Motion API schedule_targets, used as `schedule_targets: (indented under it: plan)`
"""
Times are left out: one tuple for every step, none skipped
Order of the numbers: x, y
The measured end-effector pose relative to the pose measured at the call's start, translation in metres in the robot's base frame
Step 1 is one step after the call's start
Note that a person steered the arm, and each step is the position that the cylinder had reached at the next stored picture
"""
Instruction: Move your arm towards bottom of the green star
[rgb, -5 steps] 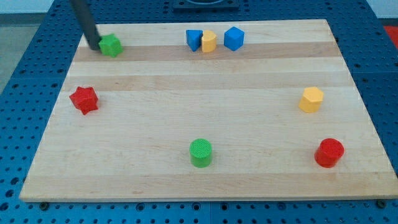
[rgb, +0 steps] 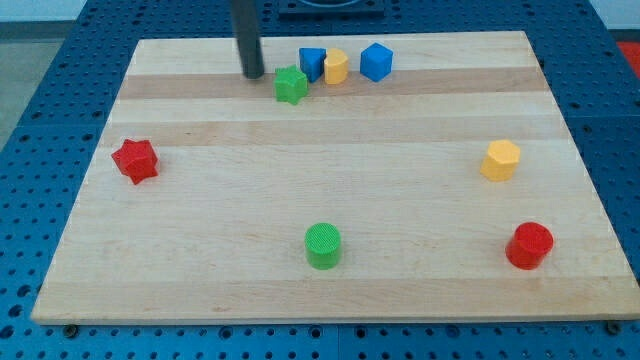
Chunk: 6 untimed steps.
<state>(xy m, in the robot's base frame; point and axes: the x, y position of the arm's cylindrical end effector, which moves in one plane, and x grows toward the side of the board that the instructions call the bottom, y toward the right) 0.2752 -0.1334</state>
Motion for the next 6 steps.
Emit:
schedule_targets:
  plan:
    - [0.035,-0.015]
    - [0.065,0.018]
    - [0.055,0.045]
    - [0.055,0.056]
    - [0.079,0.089]
    - [0.100,0.144]
